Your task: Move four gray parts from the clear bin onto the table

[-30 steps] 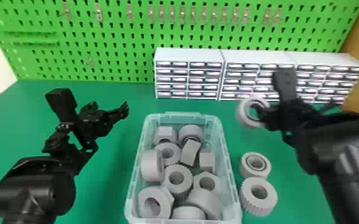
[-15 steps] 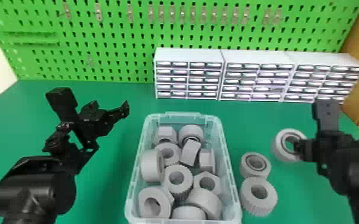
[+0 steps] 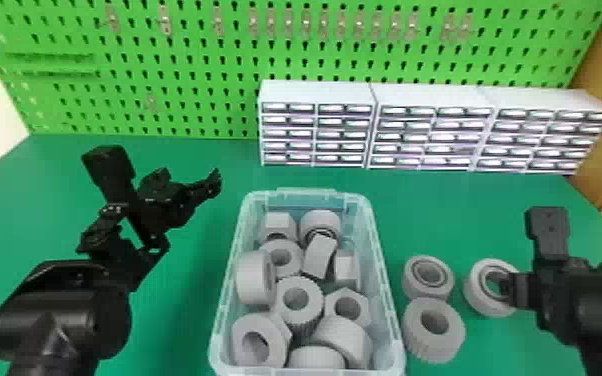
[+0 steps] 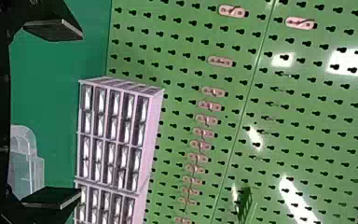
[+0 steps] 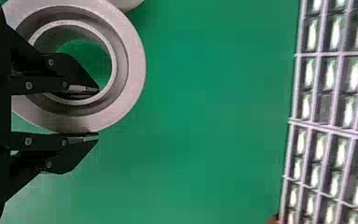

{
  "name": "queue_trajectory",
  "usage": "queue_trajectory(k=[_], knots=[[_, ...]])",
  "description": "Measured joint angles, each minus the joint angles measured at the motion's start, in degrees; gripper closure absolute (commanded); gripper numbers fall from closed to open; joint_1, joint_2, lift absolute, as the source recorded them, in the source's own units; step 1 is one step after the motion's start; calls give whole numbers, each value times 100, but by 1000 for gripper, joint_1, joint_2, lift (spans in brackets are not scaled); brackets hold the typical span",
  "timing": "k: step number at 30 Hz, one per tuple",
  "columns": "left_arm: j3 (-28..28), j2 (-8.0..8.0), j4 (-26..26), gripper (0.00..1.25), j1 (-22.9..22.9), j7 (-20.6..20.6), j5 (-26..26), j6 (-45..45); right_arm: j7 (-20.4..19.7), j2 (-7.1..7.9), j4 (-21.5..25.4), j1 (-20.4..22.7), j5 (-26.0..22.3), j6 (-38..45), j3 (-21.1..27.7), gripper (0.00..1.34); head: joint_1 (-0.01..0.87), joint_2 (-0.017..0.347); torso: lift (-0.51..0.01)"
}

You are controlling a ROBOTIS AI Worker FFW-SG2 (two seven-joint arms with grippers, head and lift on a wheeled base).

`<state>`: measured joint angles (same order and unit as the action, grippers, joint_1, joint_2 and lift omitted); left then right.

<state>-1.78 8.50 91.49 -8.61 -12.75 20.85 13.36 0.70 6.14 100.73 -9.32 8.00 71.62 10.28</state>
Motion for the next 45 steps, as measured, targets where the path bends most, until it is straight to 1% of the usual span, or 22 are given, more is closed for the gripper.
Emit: queue_trajectory(k=[13, 29, 30, 32, 34, 36, 37, 40, 42, 45], knots=[[-32, -7, 0, 107, 0, -2, -9, 9, 0, -23, -403, 27, 44, -23, 52, 1269, 678, 34, -50], [-41, -7, 0, 107, 0, -1, -19, 9, 0, -26, -475, 25, 43, -26, 32, 1250, 678, 34, -50], [-41, -7, 0, 107, 0, -2, -20, 9, 0, -26, -475, 24, 42, -26, 33, 1231, 678, 34, -50], [-39, -7, 0, 107, 0, -3, -20, 9, 0, -26, -476, 19, 38, -26, 35, 1127, 678, 34, -50], [-39, -7, 0, 107, 0, -2, -20, 9, 0, -26, -476, 14, 26, -26, 41, 964, 678, 34, -50], [-40, -7, 0, 107, 0, -1, -20, 9, 0, -26, -476, 11, 2, -25, 54, 834, 678, 34, -50], [-40, -7, 0, 107, 0, 0, -20, 9, 0, -26, -476, 10, -14, -25, 63, 734, 678, 34, -50], [-41, -7, 0, 107, 0, -1, -20, 9, 0, -26, -476, 5, -32, -25, 71, 555, 678, 34, -50], [-40, -7, 0, 107, 0, -2, -20, 9, 0, -25, -476, 3, -18, -25, 62, 515, 678, 34, -50], [-40, -7, 0, 107, 0, -3, -20, 9, 0, -22, -476, -3, 35, -25, 31, 499, 678, 34, -50]])
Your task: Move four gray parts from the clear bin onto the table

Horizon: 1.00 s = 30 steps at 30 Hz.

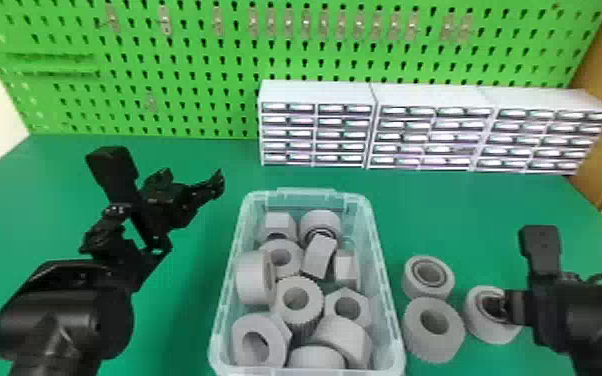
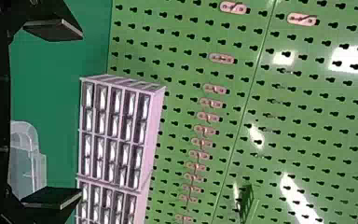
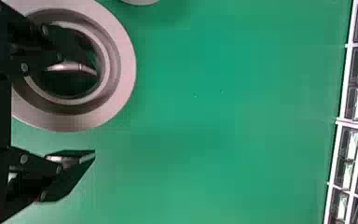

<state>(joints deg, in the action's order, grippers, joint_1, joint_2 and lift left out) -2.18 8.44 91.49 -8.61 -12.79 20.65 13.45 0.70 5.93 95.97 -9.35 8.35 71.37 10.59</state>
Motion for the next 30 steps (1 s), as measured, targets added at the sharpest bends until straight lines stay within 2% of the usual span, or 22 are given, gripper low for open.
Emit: queue_trajectory(k=[18, 30], knots=[[13, 0, 0, 107, 0, -2, 0, 0, 8, 40, 94, -39, 150, -3, -133, 496, 678, 34, -50], [24, 0, 0, 108, 9, 4, 0, 0, 8, 142, 614, -93, 324, -27, -331, 496, 678, 34, -50]])
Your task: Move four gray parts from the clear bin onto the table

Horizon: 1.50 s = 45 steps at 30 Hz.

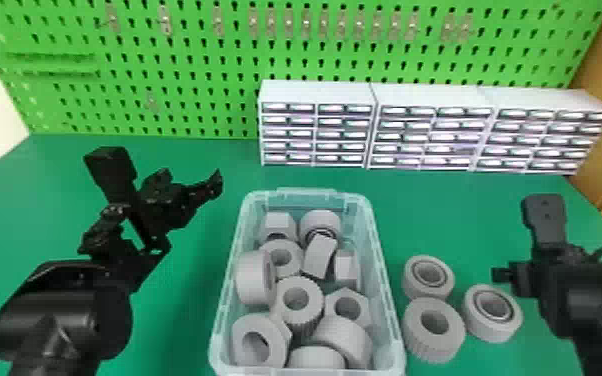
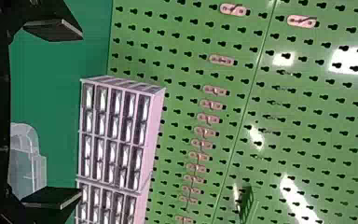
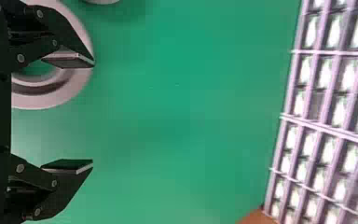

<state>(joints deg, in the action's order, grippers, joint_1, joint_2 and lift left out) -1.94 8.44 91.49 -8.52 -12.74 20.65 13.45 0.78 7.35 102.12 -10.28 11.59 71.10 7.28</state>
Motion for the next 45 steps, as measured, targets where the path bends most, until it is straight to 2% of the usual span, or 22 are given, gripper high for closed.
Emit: queue_trajectory(k=[10, 19, 34, 39, 45], knots=[[0, 0, 0, 108, 18, 0, -18, 0, 0, 102, 478, -119, -401, -292, -222, 496, 678, 34, -50], [9, 0, 0, 108, 33, 0, -24, 0, 0, 197, 772, -354, -1368, -882, -547, 498, 678, 34, -50], [7, -8, 0, 108, 44, 0, -53, 0, 21, 292, 764, -710, -2857, -1132, -1468, 496, 678, 34, -50], [17, -18, 0, 108, 48, 0, -75, 0, 260, 328, 625, -768, -3360, -1134, -1725, 496, 678, 34, -50], [34, -34, 0, 108, 52, 0, -100, 0, 309, 365, 406, -783, -4086, -1134, -1926, 496, 678, 34, -50]])
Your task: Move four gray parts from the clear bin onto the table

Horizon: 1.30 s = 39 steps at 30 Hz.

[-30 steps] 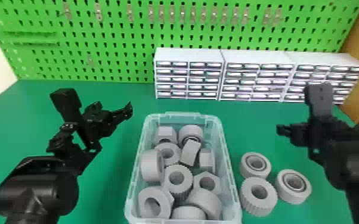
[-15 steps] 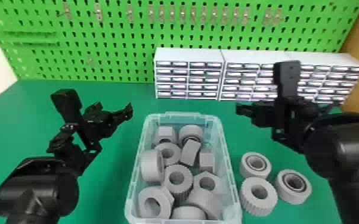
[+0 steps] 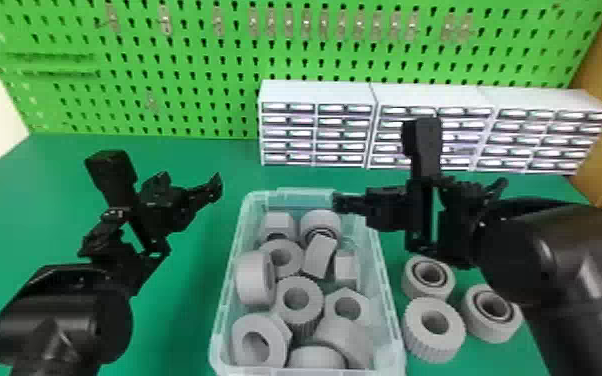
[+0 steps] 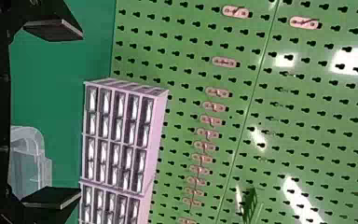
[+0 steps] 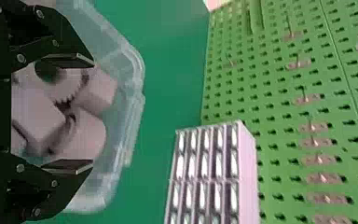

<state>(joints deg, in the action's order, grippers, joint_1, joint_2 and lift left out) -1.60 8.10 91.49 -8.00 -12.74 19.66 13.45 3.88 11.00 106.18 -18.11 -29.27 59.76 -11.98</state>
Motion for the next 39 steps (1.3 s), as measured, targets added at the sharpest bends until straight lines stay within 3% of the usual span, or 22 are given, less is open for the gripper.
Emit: queue_trajectory(k=[8, 16, 23, 28, 39], knots=[[9, -21, 0, 108, 0, 0, -24, 0, 48, 56, -362, -46, -903, 65, -192, 496, 678, 34, -50], [4, -35, 0, 107, 0, 0, -53, 0, 28, 67, -527, -122, -1315, 457, -317, 496, 678, 34, -50], [2, -37, 0, 107, 0, 0, -66, 2, -503, 59, -777, -258, -1921, 1068, -286, 496, 678, 34, -50], [2, -43, -6, 108, 0, 0, -84, 3, -635, 68, -1010, -285, -2392, 1175, -301, 496, 678, 34, -50], [0, -54, -9, 107, -12, 0, -120, 5, -643, 77, -1329, -360, -2704, 1213, -388, 496, 678, 34, -50]])
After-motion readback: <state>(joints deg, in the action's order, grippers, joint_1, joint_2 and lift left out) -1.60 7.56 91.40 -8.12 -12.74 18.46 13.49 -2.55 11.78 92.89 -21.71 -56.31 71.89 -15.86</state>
